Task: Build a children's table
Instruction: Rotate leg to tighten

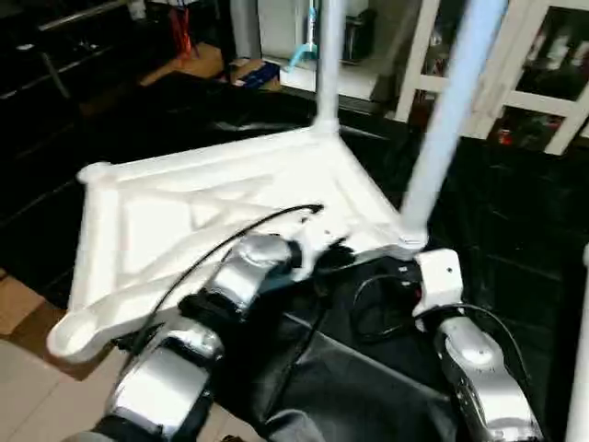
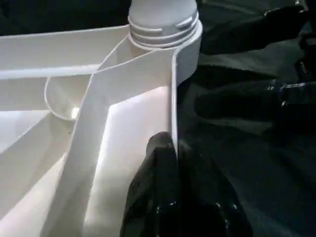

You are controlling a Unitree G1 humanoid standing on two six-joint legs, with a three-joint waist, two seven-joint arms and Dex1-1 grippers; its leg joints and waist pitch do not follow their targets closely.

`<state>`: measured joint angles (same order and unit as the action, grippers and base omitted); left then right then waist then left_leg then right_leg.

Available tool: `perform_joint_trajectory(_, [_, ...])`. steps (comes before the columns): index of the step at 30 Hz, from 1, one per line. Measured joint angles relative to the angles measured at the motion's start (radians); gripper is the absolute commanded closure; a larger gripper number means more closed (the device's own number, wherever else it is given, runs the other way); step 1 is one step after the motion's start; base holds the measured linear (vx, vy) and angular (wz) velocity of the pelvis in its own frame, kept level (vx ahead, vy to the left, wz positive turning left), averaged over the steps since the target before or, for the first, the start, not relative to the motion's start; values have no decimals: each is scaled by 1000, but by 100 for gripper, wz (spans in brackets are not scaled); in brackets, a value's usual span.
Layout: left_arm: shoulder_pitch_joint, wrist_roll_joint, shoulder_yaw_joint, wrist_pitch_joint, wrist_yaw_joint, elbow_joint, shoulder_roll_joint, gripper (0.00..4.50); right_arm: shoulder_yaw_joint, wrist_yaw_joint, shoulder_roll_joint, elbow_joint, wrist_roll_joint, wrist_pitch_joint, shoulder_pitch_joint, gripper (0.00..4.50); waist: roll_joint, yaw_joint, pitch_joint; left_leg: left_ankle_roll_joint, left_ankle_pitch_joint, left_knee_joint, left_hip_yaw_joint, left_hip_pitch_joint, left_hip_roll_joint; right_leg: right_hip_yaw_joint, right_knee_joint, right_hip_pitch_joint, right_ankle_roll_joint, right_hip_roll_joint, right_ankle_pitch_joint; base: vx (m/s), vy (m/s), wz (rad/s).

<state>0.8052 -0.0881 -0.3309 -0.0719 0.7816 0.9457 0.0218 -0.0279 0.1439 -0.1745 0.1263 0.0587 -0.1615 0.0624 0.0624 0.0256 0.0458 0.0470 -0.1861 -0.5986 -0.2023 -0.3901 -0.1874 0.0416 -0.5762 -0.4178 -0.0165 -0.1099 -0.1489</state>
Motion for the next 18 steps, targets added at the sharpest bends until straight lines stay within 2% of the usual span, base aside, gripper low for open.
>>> perform_joint_trajectory(3, [36,-8,2,-23,-53,61,-36,450,-3,0,6,-35,-3,-10,-8,91,2,-7,-1,0,0,0,0,0,0,0,0,0,-1,0,1,0,0,0])
perform_joint_trajectory(4, [48,-8,3,-25,-71,80,-45,406,-9,1,12,-46,-13,-12,-12,88,2,-9,-1,0,0,0,0,-1,0,1,0,-1,-2,0,0,0,0,0])
perform_joint_trajectory(5, [67,-6,16,-27,-98,102,-55,406,-20,4,20,-51,-22,-16,-14,88,2,-15,-1,0,0,0,1,-2,0,1,0,-2,-2,0,0,0,0,0])
perform_joint_trajectory(7, [97,25,69,-70,-138,102,-69,395,-24,5,24,-55,-29,-27,-25,88,-1,-19,1,-2,1,-1,2,-5,-1,3,0,-3,-3,0,-1,0,0,0])
perform_joint_trajectory(8, [135,46,96,-93,-157,91,-70,370,-28,3,24,-56,-31,-32,-26,88,-2,-20,1,-3,1,-1,2,-6,-1,3,1,-3,-3,0,-1,0,0,0])
perform_joint_trajectory(11, [201,95,164,-111,-176,44,-56,354,-34,-4,24,-76,-30,-46,-27,88,-6,-28,1,-7,1,-2,1,-4,0,2,1,-2,-3,-1,-1,0,0,0])
perform_joint_trajectory(14, [195,138,211,-72,-167,-7,-18,333,-40,1,22,-84,-30,-48,-26,88,-14,-34,3,-7,1,-2,1,-2,-1,2,-1,-1,-4,0,-1,0,0,0])
perform_joint_trajectory(18, [107,180,251,35,-129,-148,67,316,-46,21,21,-85,-30,-50,-25,88,-26,-36,7,-5,0,-2,1,-1,-2,2,-2,-1,-3,1,-1,0,0,0])
